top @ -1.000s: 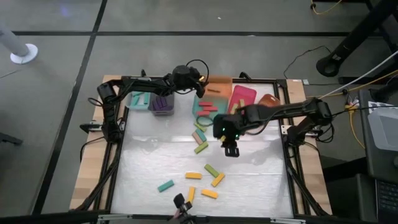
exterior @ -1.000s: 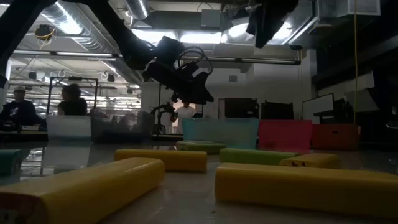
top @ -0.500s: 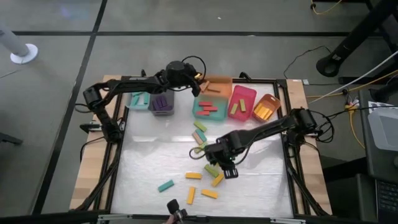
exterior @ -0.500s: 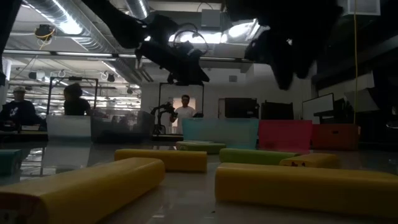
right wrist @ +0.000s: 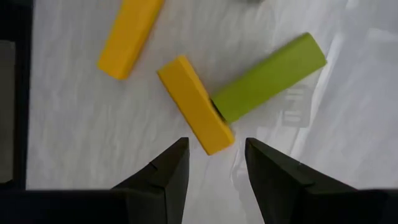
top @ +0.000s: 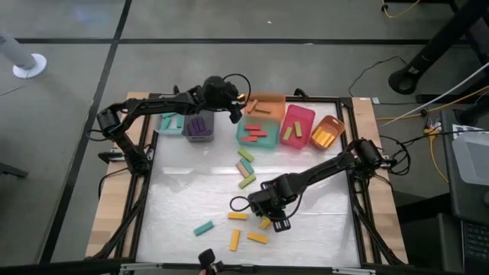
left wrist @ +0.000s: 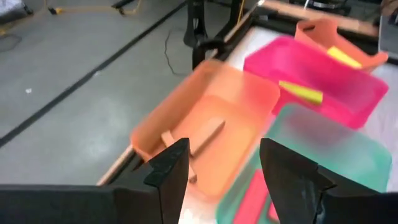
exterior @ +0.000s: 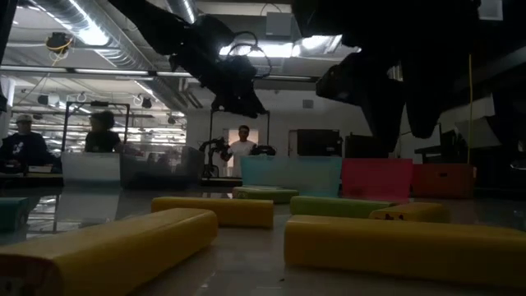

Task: Sort blocks
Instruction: Put the yellow block into the right orange bin

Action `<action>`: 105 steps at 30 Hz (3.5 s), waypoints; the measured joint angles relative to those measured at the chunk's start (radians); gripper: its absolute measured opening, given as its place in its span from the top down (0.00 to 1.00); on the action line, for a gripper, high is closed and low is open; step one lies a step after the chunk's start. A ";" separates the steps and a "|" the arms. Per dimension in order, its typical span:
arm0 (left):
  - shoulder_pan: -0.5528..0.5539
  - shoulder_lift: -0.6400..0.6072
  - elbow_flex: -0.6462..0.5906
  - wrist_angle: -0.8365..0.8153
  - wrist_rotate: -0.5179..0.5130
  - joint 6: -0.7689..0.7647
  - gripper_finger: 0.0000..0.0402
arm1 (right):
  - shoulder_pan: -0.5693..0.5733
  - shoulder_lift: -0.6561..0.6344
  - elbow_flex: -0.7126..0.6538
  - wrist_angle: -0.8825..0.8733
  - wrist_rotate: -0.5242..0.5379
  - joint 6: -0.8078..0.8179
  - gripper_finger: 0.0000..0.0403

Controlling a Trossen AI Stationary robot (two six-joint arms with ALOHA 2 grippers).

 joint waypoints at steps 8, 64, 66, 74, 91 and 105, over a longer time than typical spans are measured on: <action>-0.024 0.000 0.000 -0.102 0.001 0.002 0.55 | -0.003 0.002 0.000 0.030 0.012 0.007 0.61; -0.102 -0.346 0.000 -0.638 0.100 -0.076 0.55 | 0.076 0.060 -0.192 0.246 0.151 -0.060 0.58; -0.102 -0.346 0.000 -0.637 0.100 -0.079 0.55 | 0.076 0.058 -0.189 0.243 0.157 -0.060 0.66; -0.102 -0.346 0.000 -0.636 0.101 -0.099 0.55 | 0.047 0.066 -0.072 0.031 0.166 -0.059 0.76; -0.102 -0.346 0.000 -0.635 0.103 -0.148 0.55 | -0.210 0.062 0.111 -0.659 0.178 -0.147 0.74; -0.102 -0.346 -0.001 -0.630 0.103 -0.150 0.55 | -0.460 -0.078 0.099 -0.648 0.164 -0.234 0.73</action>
